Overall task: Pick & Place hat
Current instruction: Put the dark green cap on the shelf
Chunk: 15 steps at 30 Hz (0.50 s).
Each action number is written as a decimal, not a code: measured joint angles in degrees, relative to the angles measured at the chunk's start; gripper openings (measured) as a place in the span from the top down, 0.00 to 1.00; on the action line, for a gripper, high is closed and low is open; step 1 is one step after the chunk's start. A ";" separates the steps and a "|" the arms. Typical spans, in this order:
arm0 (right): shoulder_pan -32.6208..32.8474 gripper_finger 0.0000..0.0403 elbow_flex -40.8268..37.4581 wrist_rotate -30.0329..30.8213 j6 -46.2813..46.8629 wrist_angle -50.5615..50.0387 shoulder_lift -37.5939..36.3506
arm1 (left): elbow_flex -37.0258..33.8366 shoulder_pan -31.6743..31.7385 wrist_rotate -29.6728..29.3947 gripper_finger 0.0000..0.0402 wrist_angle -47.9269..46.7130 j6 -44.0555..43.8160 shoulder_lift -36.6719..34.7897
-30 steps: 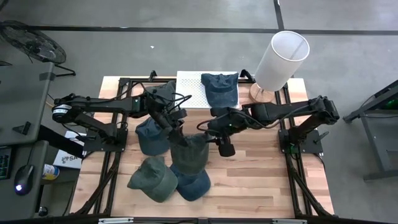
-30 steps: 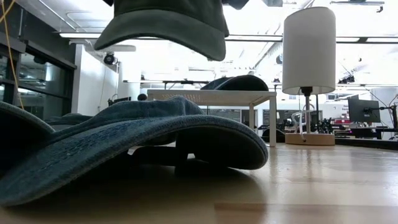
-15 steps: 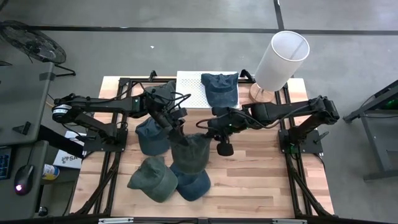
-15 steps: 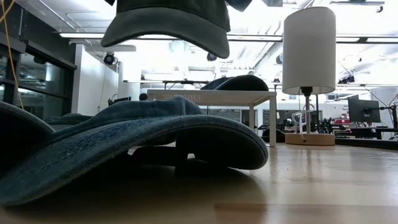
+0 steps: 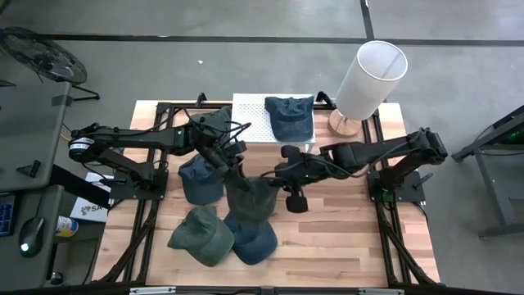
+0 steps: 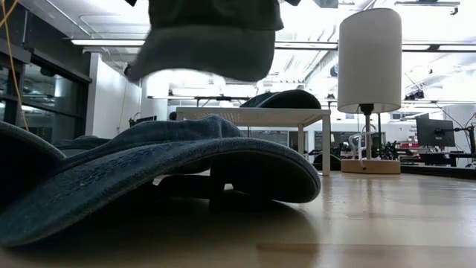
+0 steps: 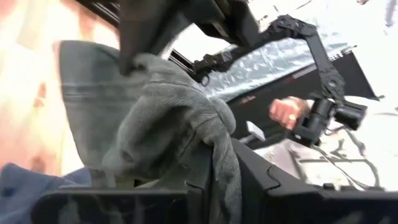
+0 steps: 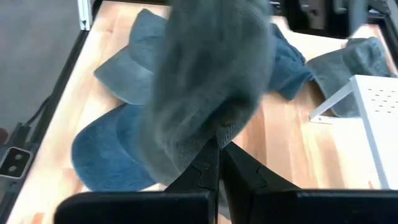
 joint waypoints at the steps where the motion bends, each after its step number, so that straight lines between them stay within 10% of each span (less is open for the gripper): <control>1: 0.22 1.00 0.00 -0.01 0.22 0.01 0.00 | 0.00 0.01 -0.41 0.86 0.01 0.45 0.00; 15: 0.79 1.00 0.00 -0.09 1.14 0.92 0.00 | 0.00 0.02 -6.61 0.61 0.06 1.31 0.00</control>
